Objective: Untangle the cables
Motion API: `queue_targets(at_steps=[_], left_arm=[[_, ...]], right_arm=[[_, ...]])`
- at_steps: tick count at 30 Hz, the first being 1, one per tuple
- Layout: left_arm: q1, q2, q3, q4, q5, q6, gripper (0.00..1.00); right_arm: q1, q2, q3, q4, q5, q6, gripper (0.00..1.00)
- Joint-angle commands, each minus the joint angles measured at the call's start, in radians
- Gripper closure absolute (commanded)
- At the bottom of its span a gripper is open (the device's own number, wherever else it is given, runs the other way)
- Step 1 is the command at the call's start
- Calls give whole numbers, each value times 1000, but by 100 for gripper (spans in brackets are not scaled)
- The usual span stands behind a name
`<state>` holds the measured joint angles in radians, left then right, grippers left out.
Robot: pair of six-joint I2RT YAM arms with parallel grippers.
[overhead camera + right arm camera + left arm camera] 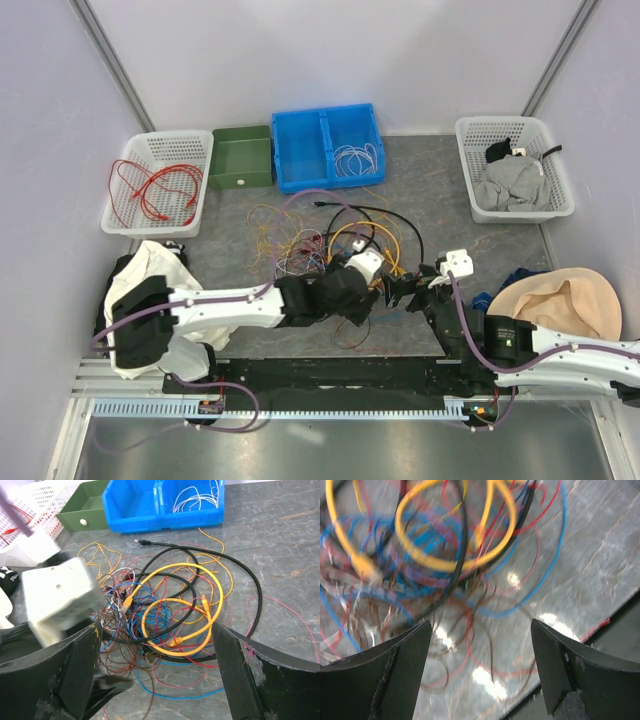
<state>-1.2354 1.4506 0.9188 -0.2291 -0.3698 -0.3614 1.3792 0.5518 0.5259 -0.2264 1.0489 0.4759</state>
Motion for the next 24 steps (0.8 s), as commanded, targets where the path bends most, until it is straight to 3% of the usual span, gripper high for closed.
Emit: queue_targets(at_steps=[1, 9, 12, 13, 15, 16, 18, 19, 21, 22, 24], left_arm=[[-1, 132, 130, -26, -80, 180, 12], [17, 297, 241, -116, -109, 177, 16], [33, 326, 245, -128, -110, 171, 29], [34, 330, 249, -137, -112, 171, 42], [37, 330, 252, -145, -127, 168, 57], [37, 321, 253, -154, -132, 170, 71], [36, 263, 250, -162, -159, 164, 79], [36, 236, 249, -165, -168, 161, 88], [36, 170, 246, -177, -179, 159, 90], [36, 98, 246, -180, -178, 160, 98], [36, 13, 253, -188, -170, 162, 98]], right_arm=[[4, -42, -12, -80, 3, 46, 2], [4, -90, -30, -114, -6, 67, 2], [4, -84, -32, -116, -1, 61, 2], [4, -81, -29, -111, 2, 61, 2], [6, -69, -27, -113, 8, 56, 2], [4, -64, -24, -113, 11, 58, 2], [6, -56, -23, -110, 13, 58, 2], [4, -55, -18, -106, 16, 56, 2], [4, -49, -17, -103, 17, 58, 2], [4, -47, -12, -100, 17, 58, 2], [4, -41, -7, -99, 28, 58, 2]])
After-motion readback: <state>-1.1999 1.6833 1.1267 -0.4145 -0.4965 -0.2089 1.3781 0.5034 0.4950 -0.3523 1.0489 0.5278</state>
